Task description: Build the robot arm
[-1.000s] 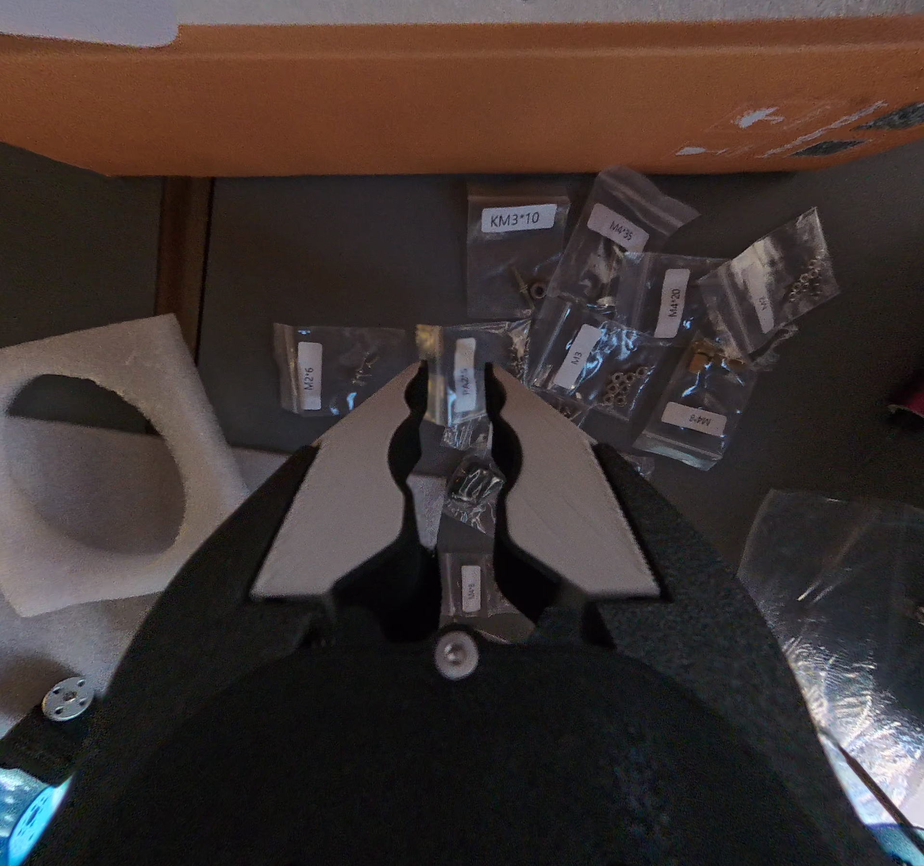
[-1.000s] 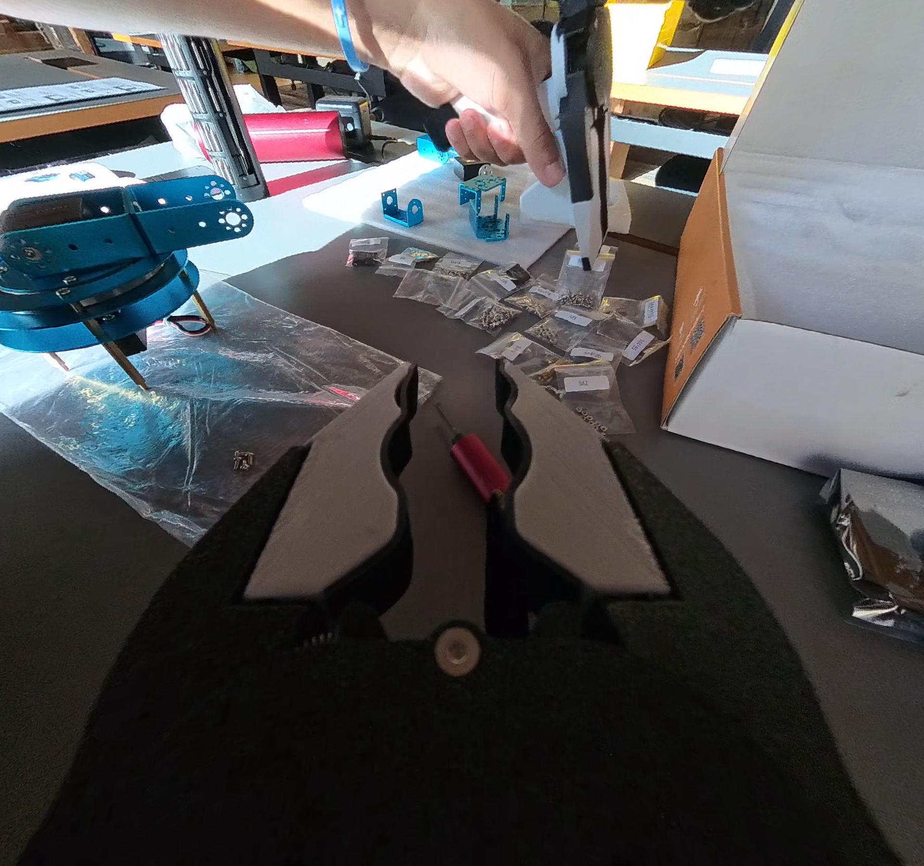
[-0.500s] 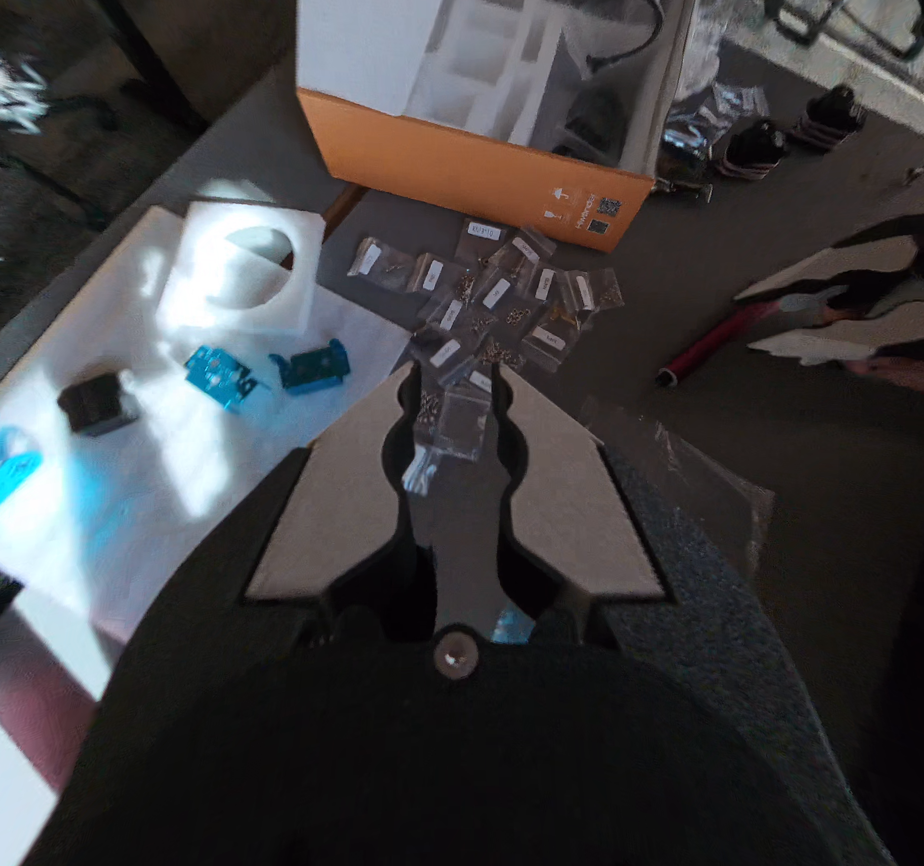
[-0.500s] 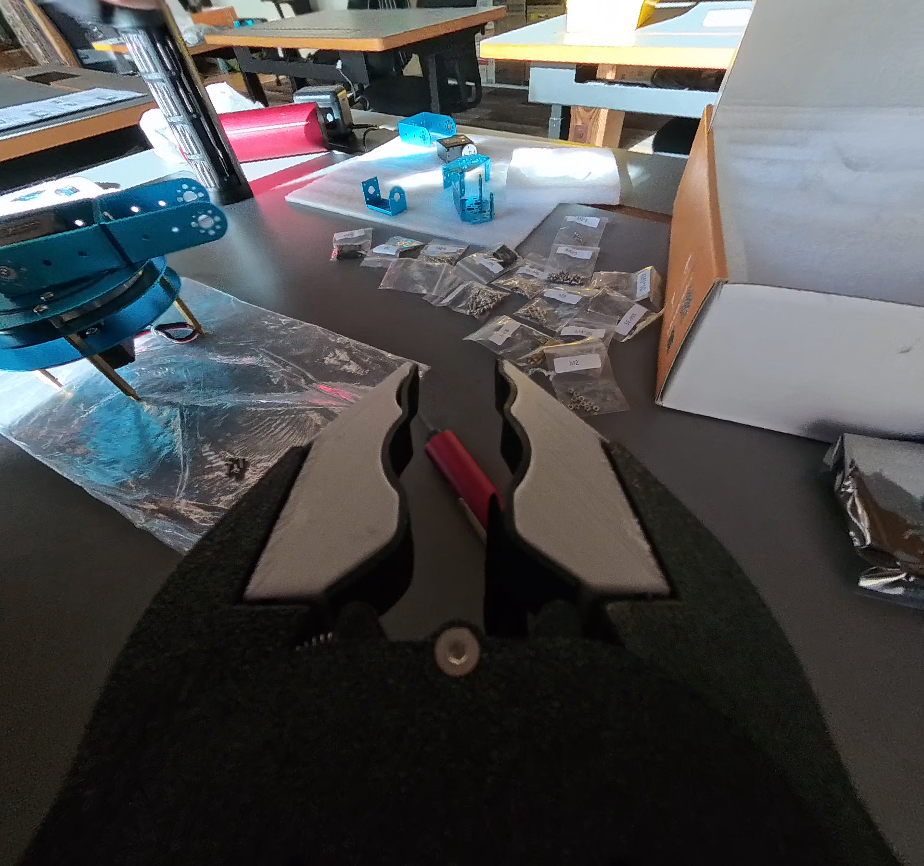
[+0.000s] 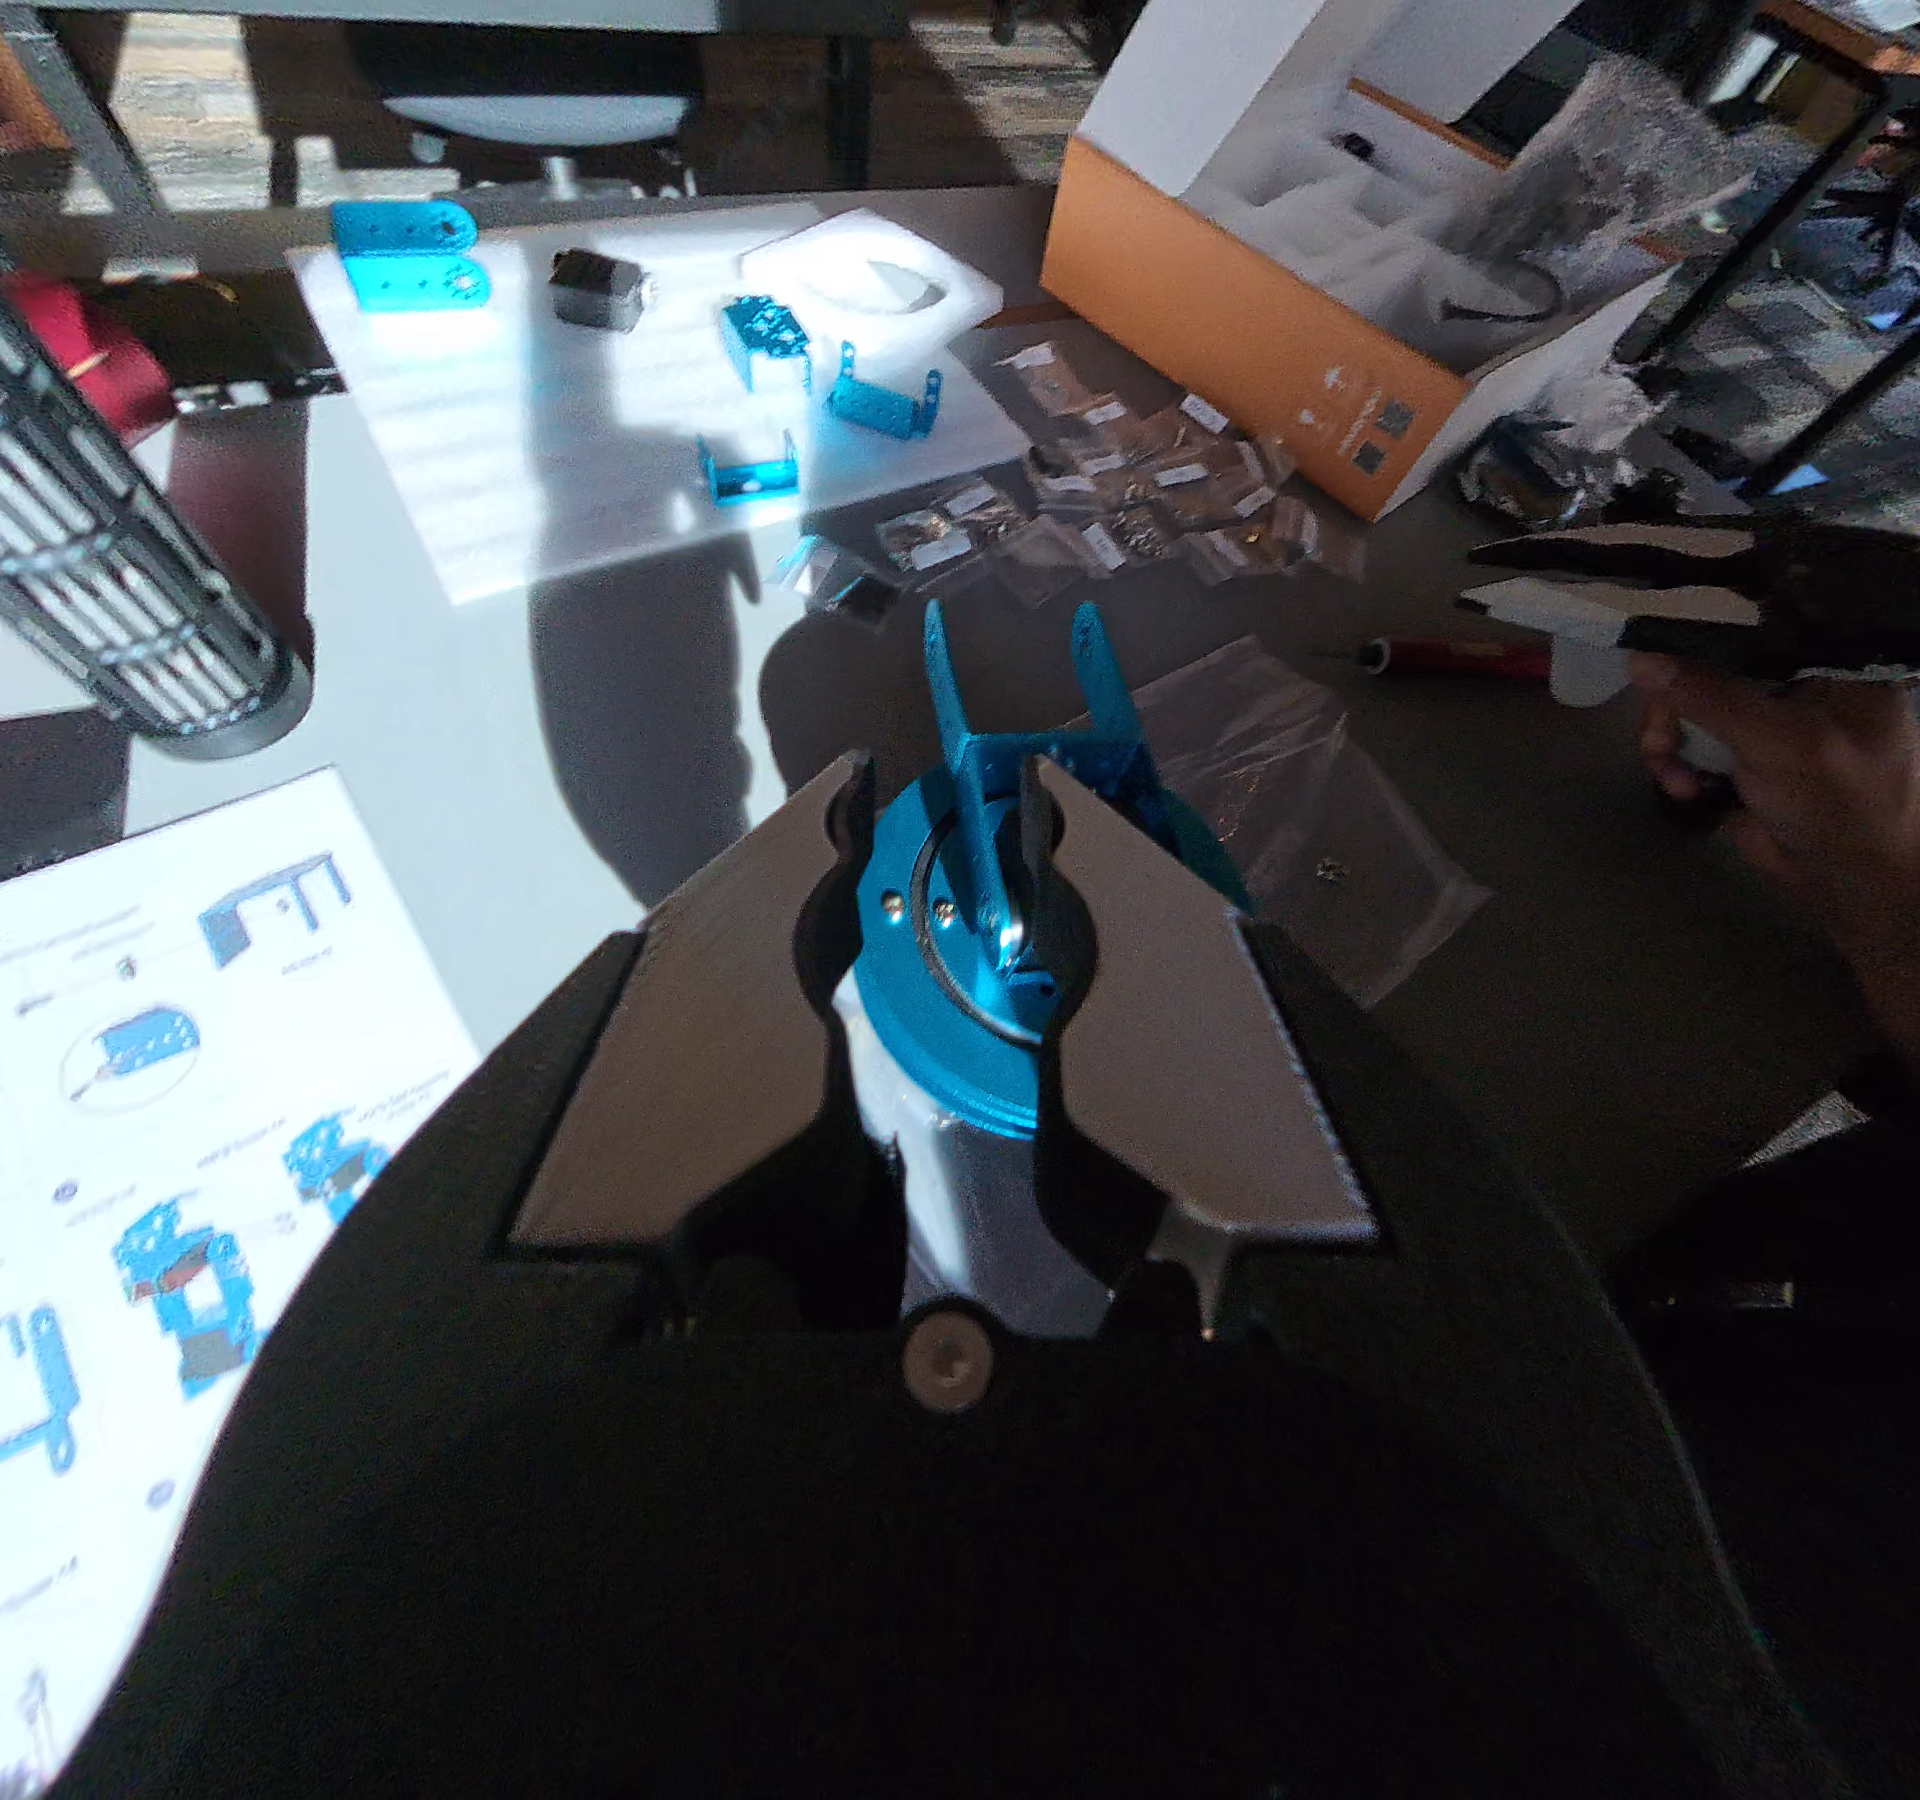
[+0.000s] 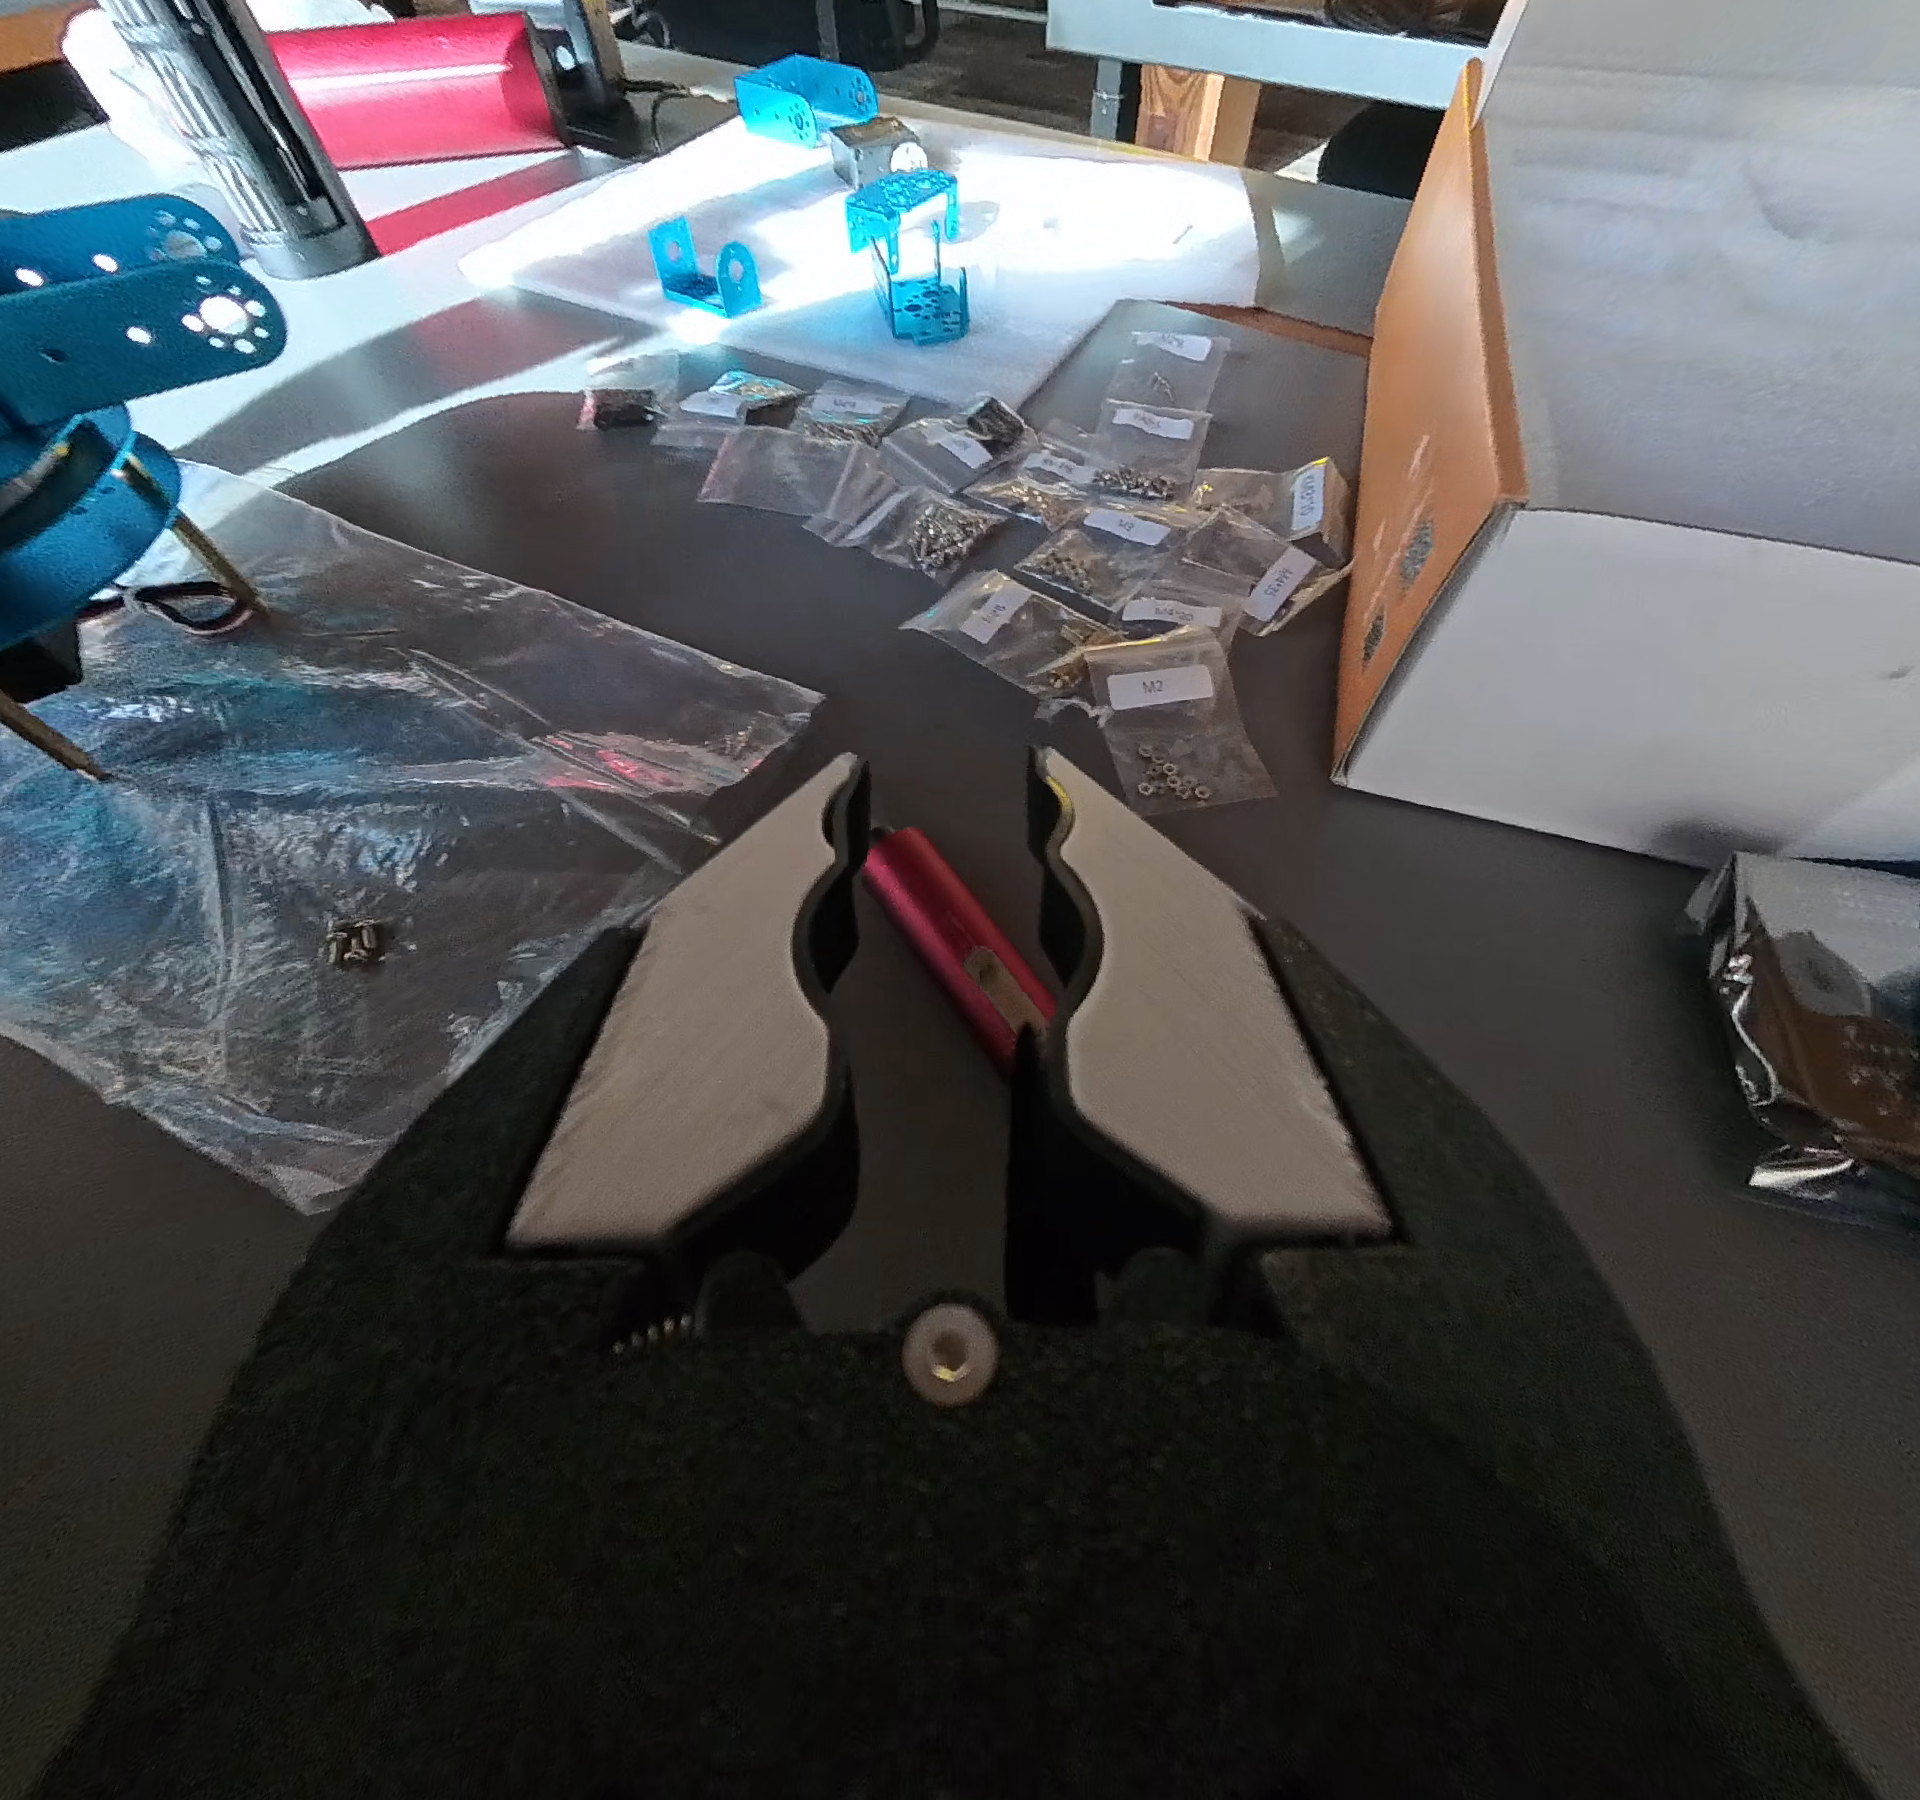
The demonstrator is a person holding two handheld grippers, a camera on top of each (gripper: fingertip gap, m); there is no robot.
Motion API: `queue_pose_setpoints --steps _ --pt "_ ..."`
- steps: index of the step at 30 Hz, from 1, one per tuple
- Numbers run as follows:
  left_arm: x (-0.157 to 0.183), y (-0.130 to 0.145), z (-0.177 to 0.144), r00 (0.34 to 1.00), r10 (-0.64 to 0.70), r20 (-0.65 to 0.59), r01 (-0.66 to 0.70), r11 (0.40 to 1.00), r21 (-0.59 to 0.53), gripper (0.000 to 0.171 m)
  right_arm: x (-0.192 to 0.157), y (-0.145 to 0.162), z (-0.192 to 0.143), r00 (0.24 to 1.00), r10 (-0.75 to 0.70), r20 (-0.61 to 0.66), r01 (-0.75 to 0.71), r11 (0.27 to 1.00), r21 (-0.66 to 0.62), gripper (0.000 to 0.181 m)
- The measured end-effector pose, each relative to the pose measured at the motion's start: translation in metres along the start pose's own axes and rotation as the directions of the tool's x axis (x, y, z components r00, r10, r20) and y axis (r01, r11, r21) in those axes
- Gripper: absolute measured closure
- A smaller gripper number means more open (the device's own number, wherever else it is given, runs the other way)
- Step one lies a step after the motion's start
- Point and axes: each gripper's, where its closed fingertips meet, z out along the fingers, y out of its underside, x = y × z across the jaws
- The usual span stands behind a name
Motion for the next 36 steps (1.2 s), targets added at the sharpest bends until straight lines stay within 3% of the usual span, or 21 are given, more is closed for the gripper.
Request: queue_pose_setpoints --steps 7,16,26,36 --pt "-0.062 0.064 -0.042 0.96 -0.114 0.257 0.128 0.991 -0.039 0.144 0.006 0.002 0.003 1.0 0.025 -0.005 -0.025 1.0 0.0 0.153" --pt "-0.151 0.114 -0.152 0.829 -0.265 0.492 0.22 0.964 0.148 0.144 0.003 -0.004 0.011 0.998 0.051 0.038 -0.052 0.998 0.028 0.148" --pt "-0.221 0.168 -0.213 0.759 -0.382 0.527 0.309 0.924 0.226 0.144 0.003 0.0 0.014 0.987 -0.125 -0.099 0.124 0.992 -0.013 0.149" --pt "-0.23 0.181 -0.214 0.767 -0.409 0.494 0.332 0.912 0.239 0.144 0.009 0.002 0.015 0.988 -0.094 -0.119 0.091 0.995 -0.029 0.149"
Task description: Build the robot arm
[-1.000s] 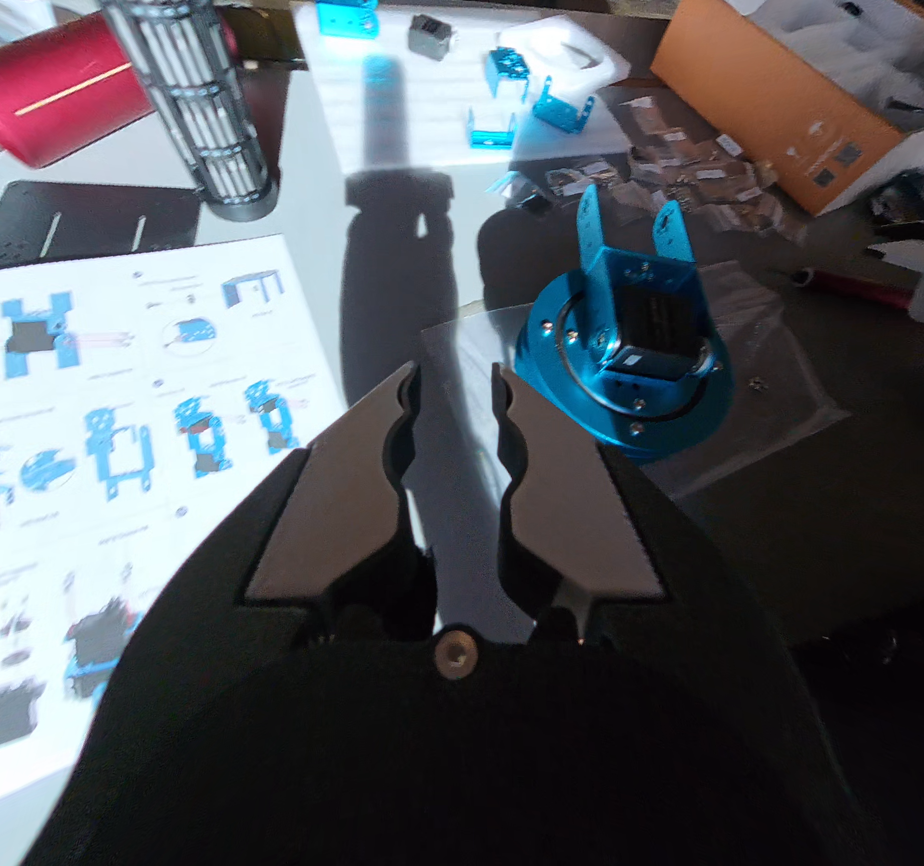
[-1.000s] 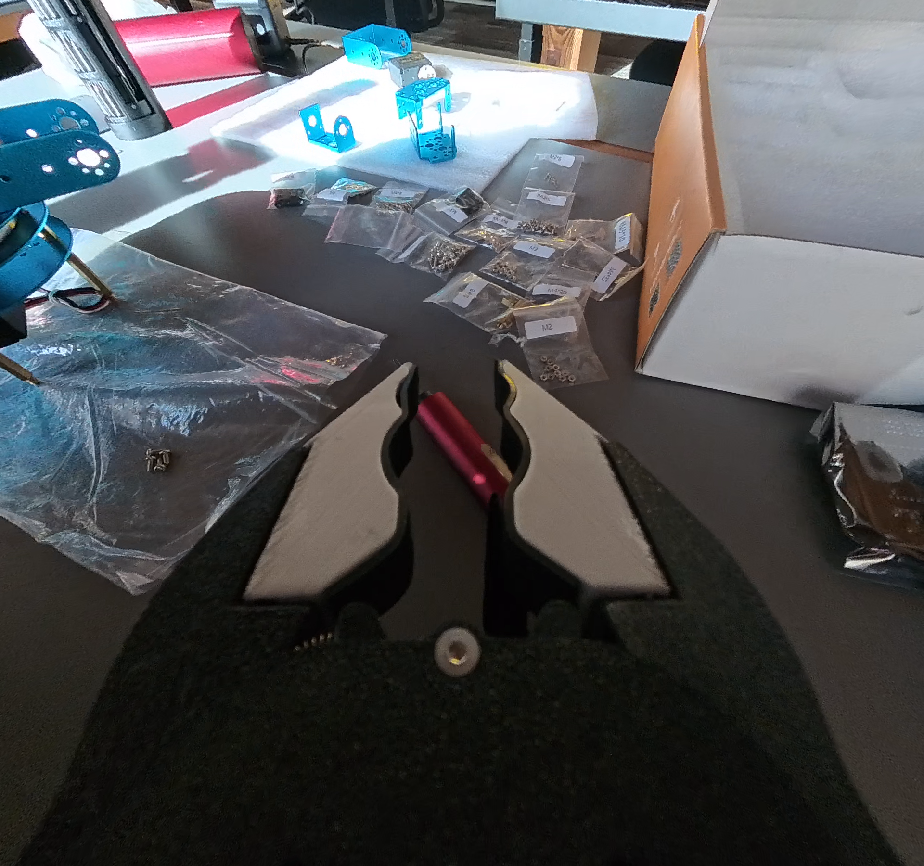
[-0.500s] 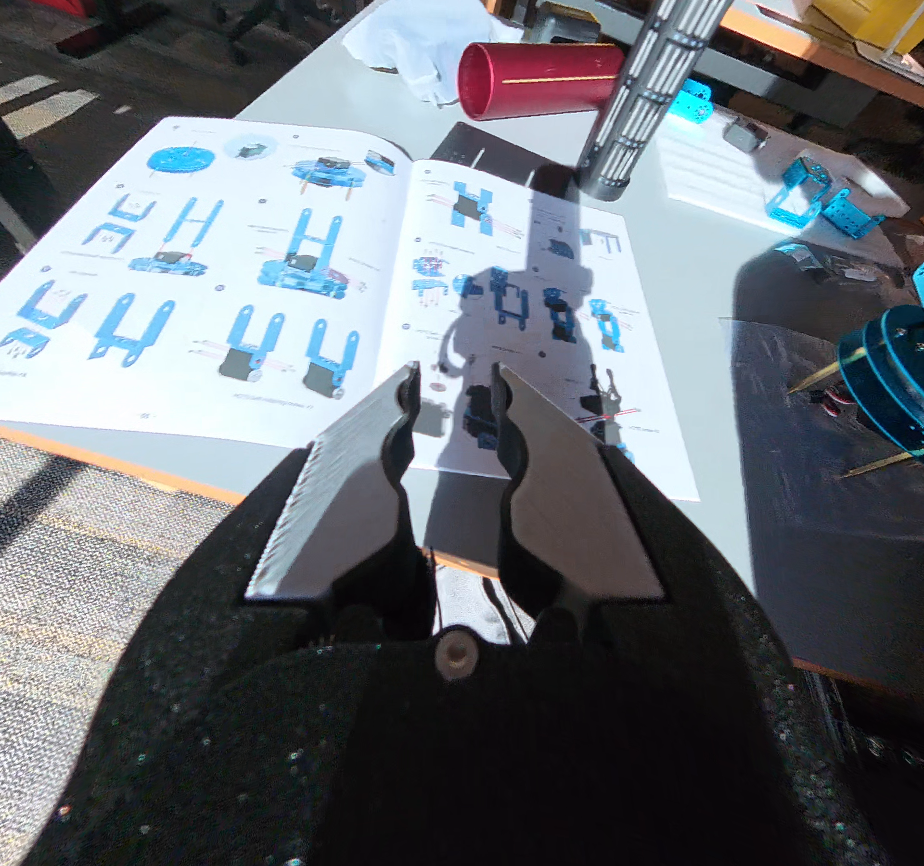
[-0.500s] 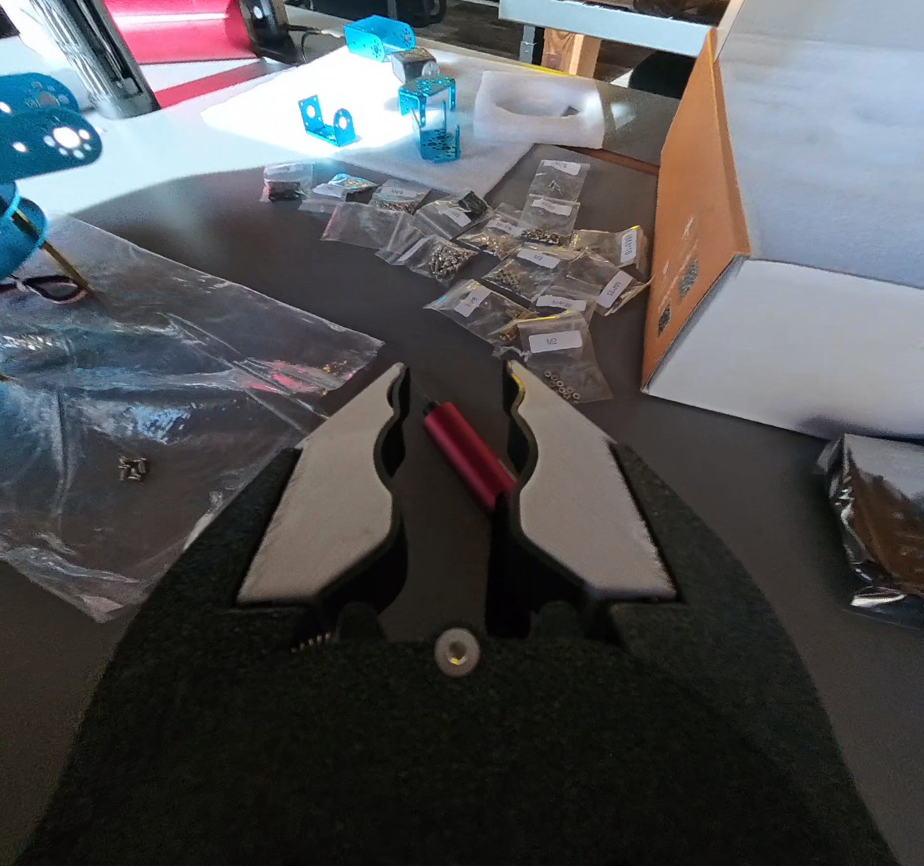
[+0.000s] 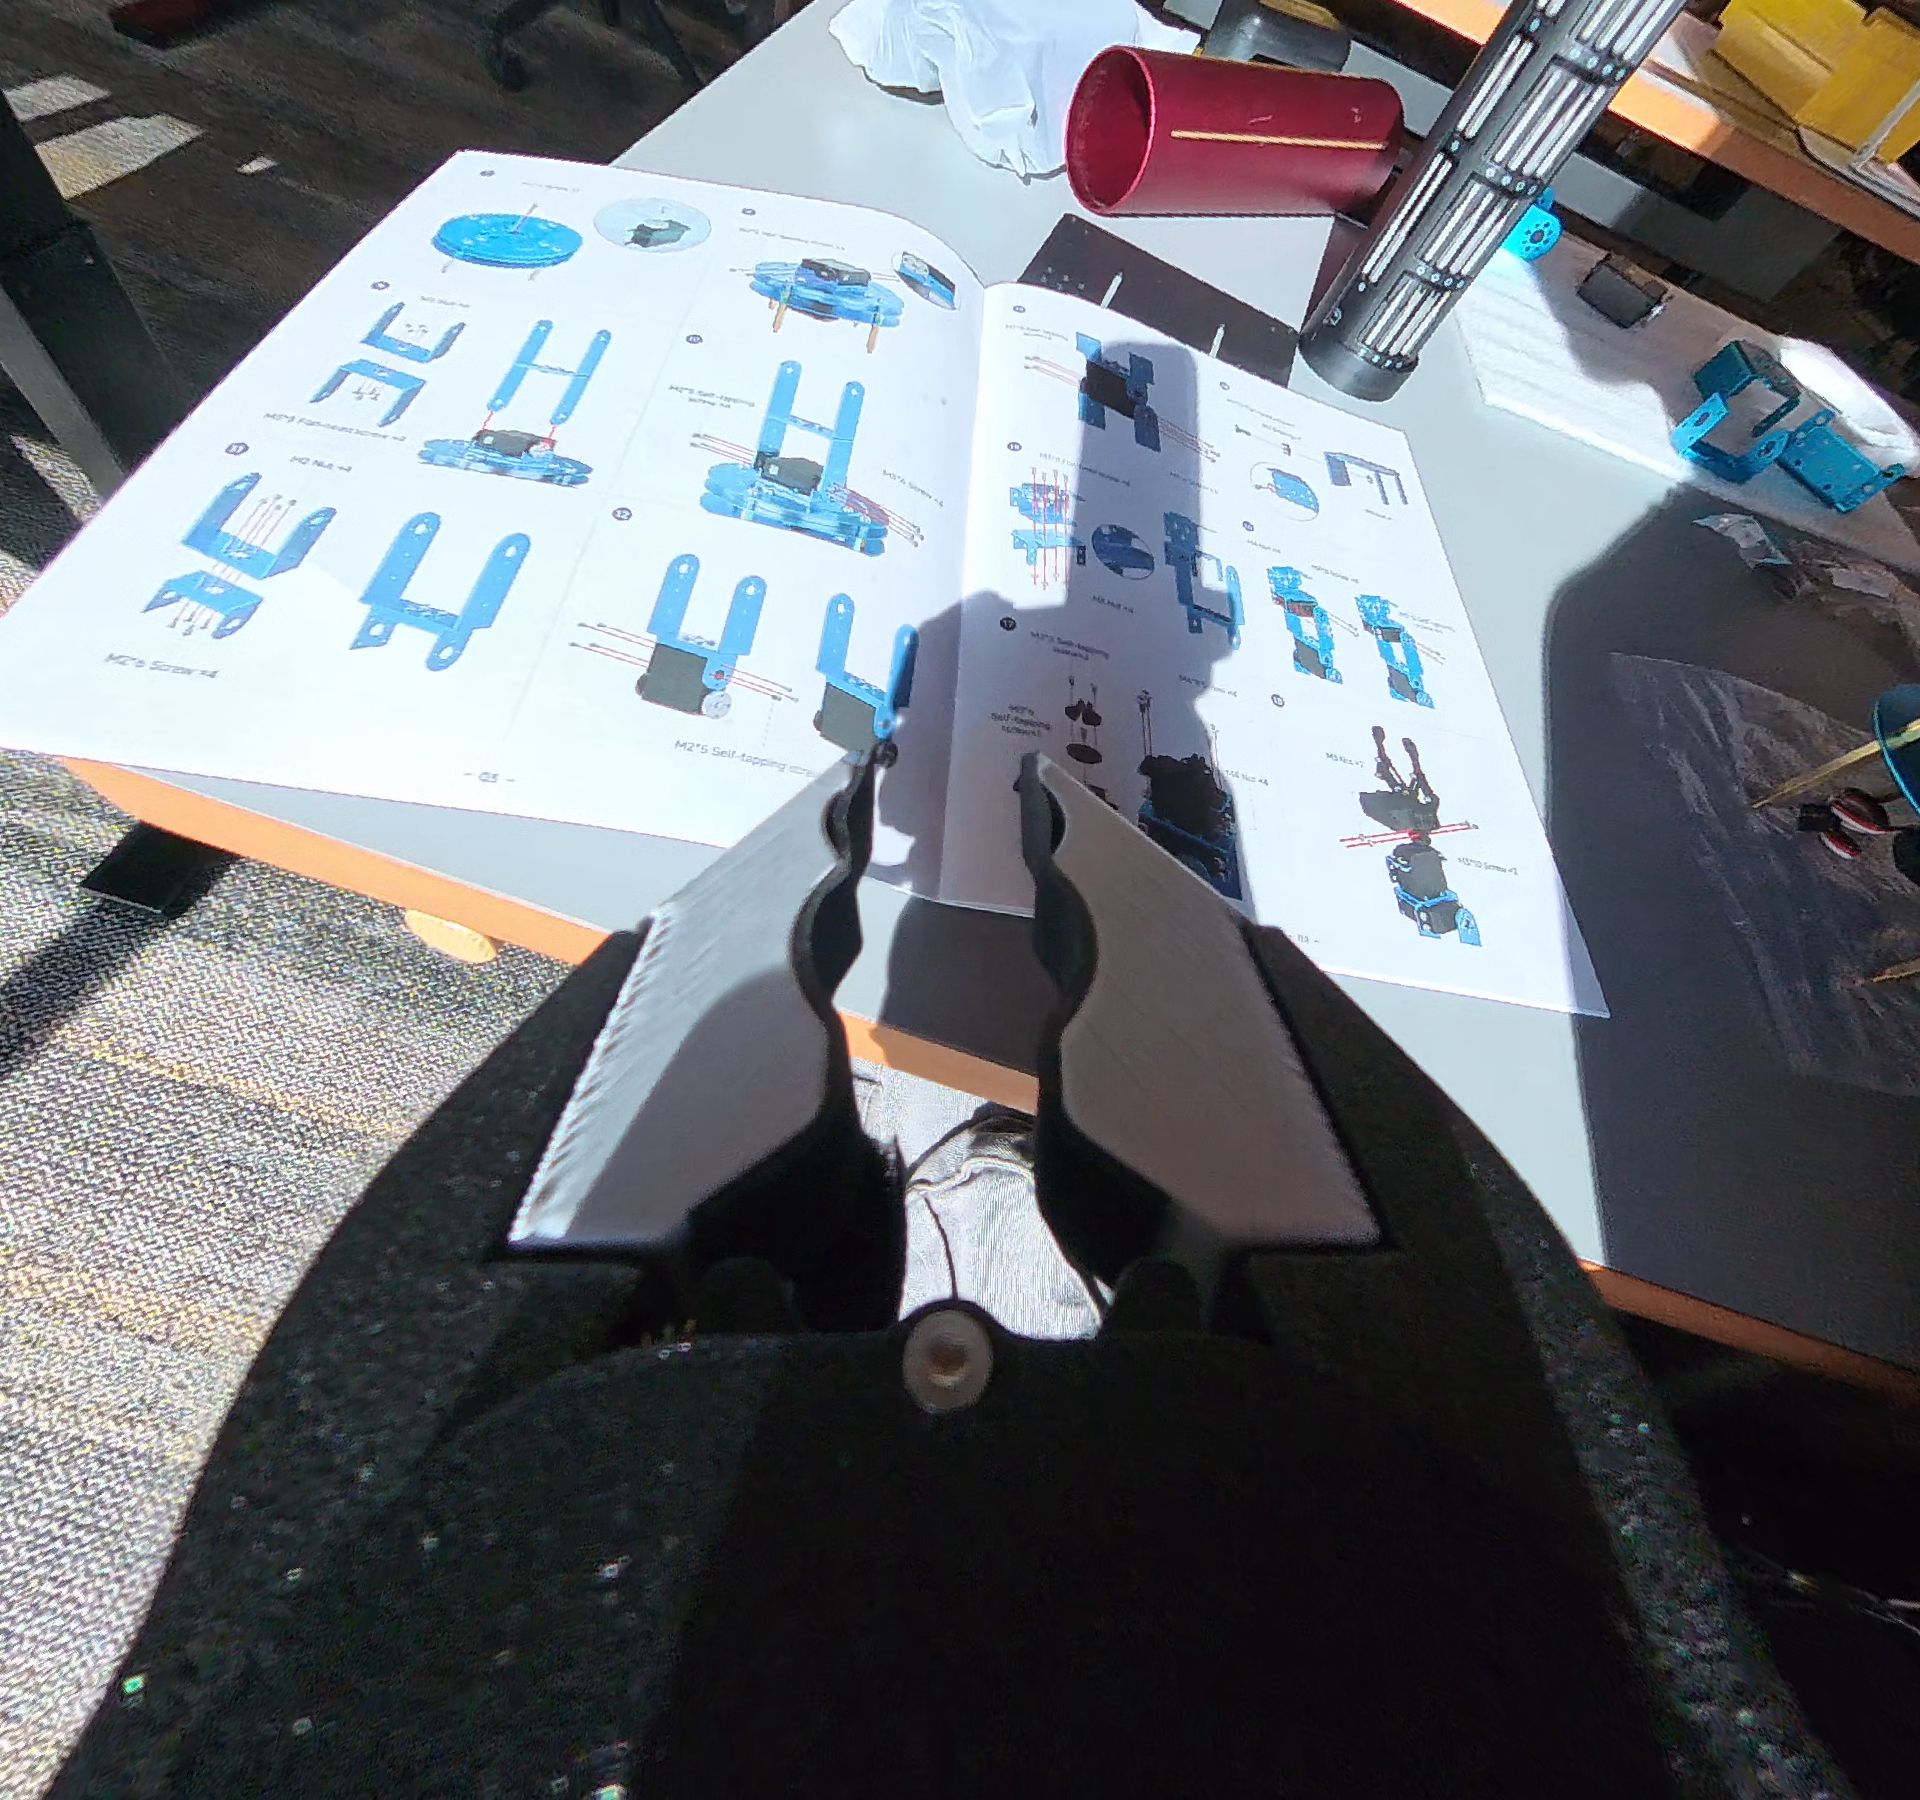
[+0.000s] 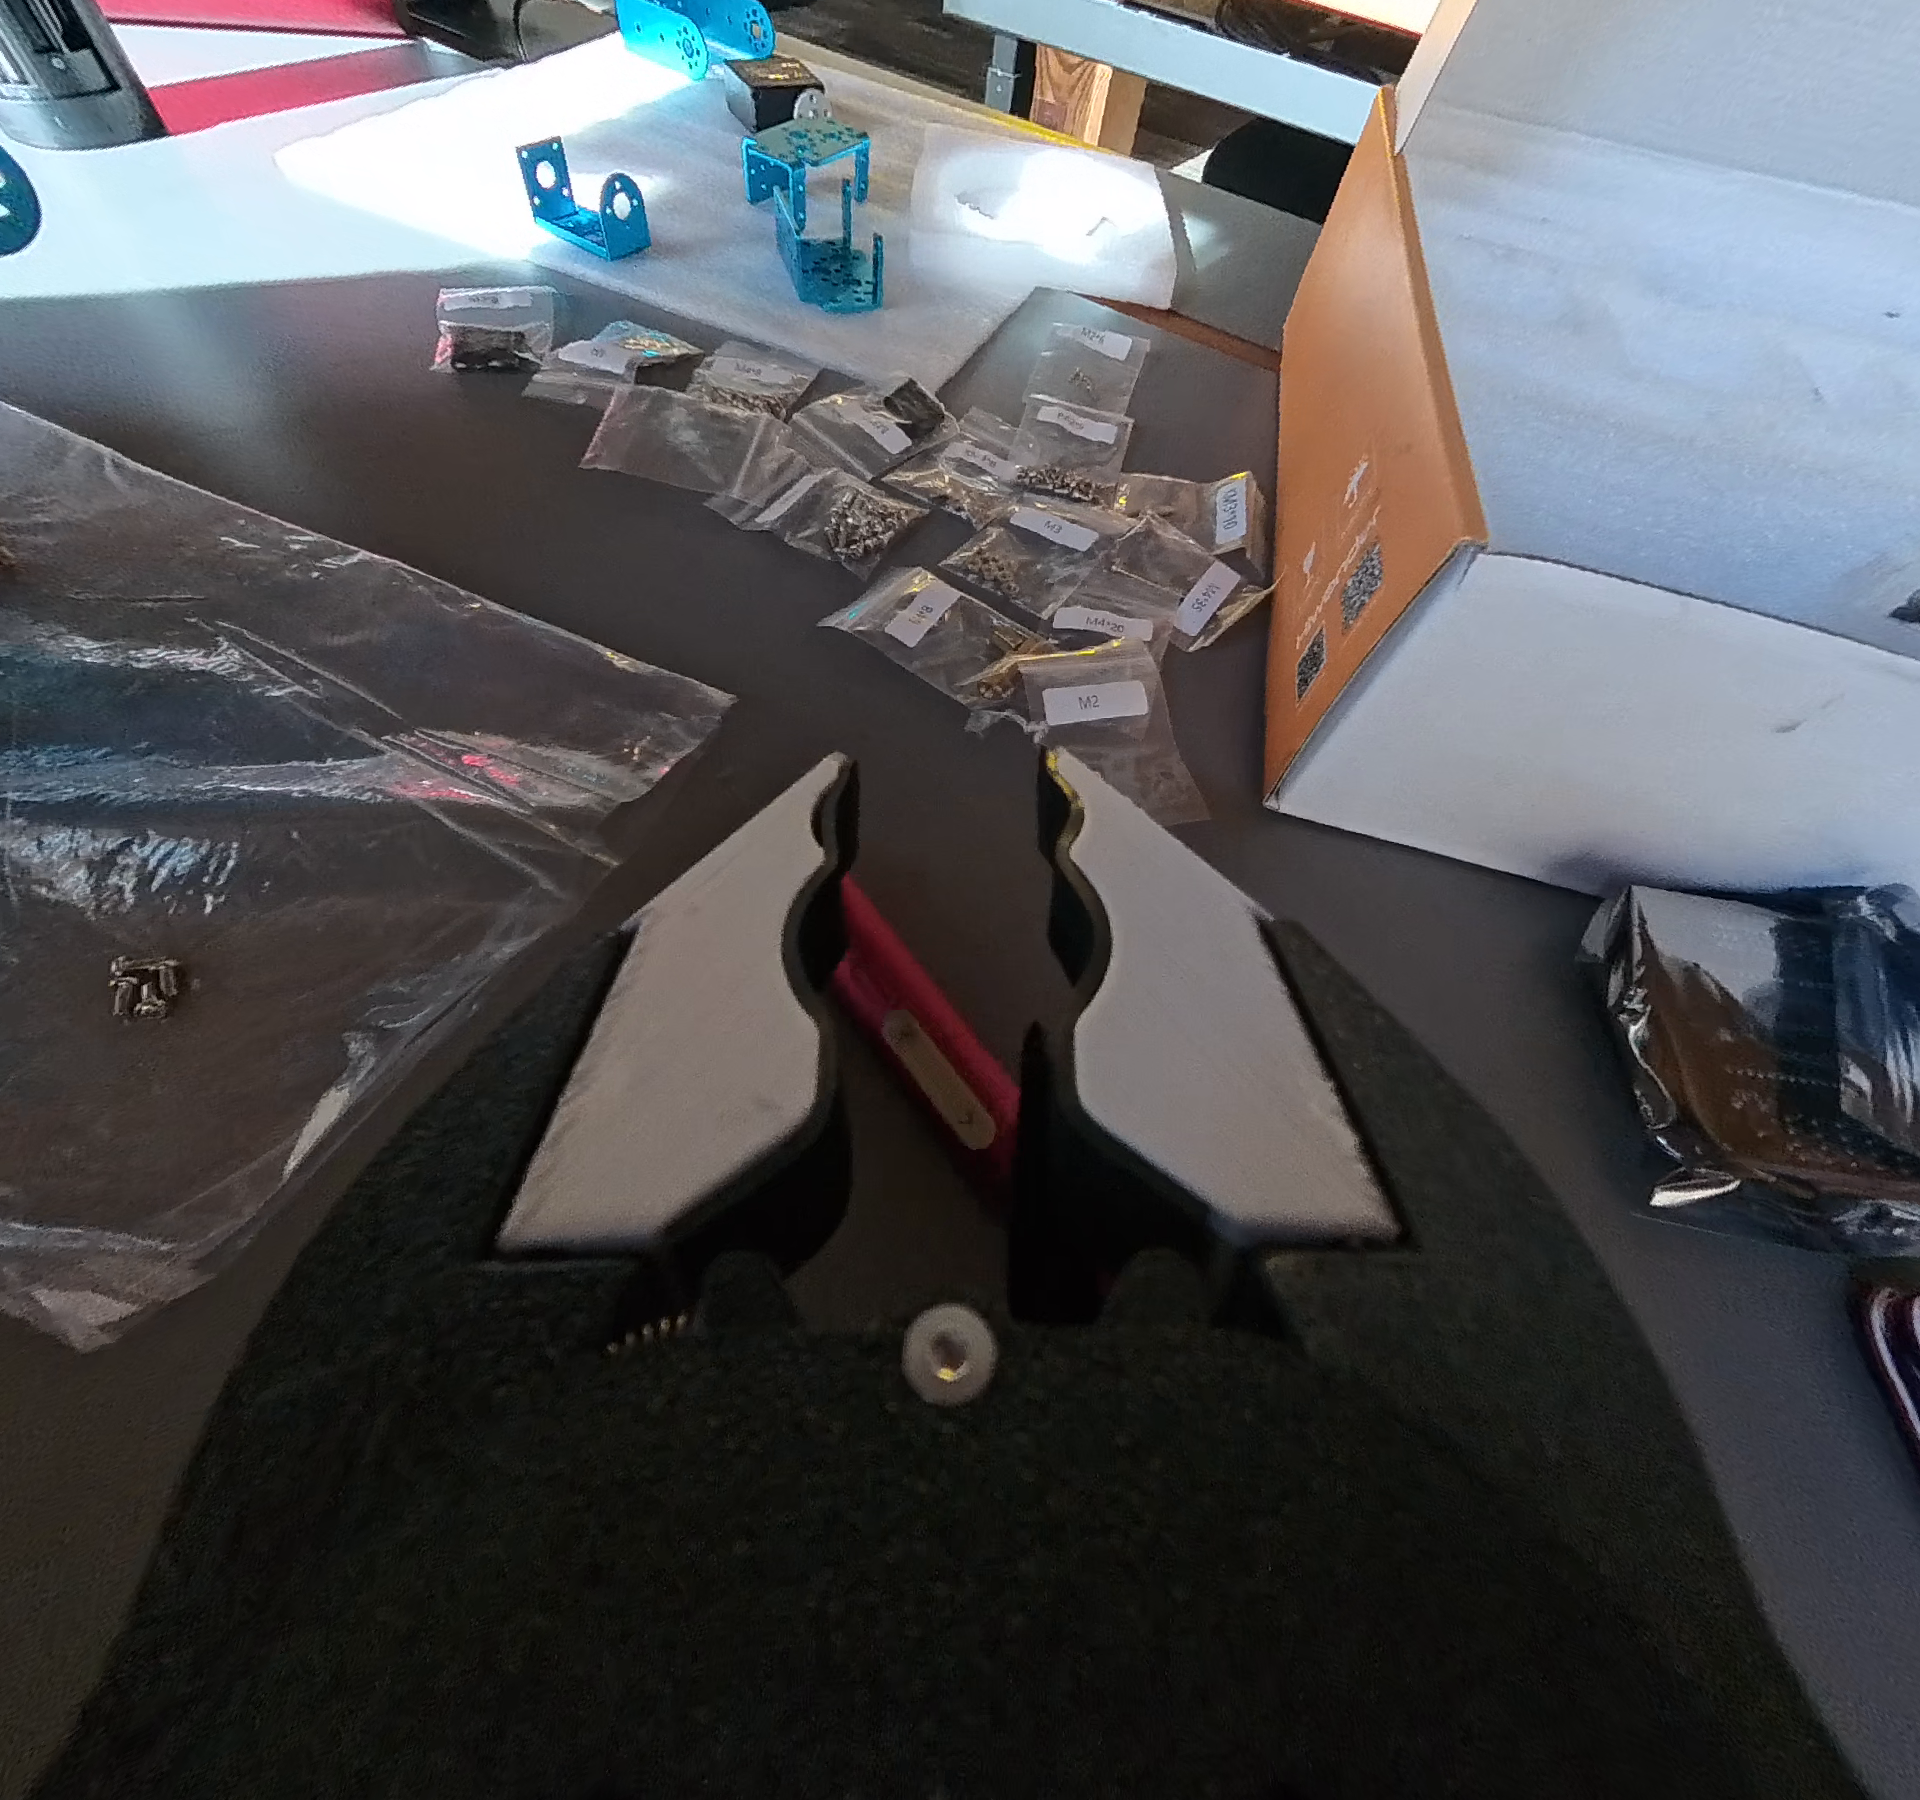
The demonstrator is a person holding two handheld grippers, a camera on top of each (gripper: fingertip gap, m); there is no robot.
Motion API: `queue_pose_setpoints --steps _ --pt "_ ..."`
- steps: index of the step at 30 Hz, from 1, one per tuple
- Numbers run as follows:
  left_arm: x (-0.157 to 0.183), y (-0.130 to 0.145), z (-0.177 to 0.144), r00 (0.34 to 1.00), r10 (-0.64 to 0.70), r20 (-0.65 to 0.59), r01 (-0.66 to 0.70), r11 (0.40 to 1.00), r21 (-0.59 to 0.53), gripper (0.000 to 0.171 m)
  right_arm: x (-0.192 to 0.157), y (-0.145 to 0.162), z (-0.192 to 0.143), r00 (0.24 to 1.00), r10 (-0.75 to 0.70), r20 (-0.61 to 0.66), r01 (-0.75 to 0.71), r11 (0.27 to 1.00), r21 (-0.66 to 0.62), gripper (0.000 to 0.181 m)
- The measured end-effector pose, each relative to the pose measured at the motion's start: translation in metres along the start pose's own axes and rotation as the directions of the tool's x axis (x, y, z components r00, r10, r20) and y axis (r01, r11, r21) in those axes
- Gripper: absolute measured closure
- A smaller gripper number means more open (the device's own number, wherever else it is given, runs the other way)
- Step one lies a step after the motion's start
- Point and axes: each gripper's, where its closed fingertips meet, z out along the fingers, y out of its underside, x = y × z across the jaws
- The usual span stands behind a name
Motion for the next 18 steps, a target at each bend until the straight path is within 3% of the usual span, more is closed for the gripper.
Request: queue_pose_setpoints --steps 12,18 --pt "0.04 -0.006 0.008 0.997 0.074 -0.038 -0.075 0.997 -0.024 0.145 -0.009 0.004 0.003 0.993 -0.113 -0.018 0.113 0.993 -0.035 0.147" --pt "0.054 -0.012 0.005 0.991 0.133 0.007 -0.133 0.99 -0.044 0.145 -0.011 0.002 0.001 0.987 -0.158 -0.035 0.158 0.987 -0.019 0.145"
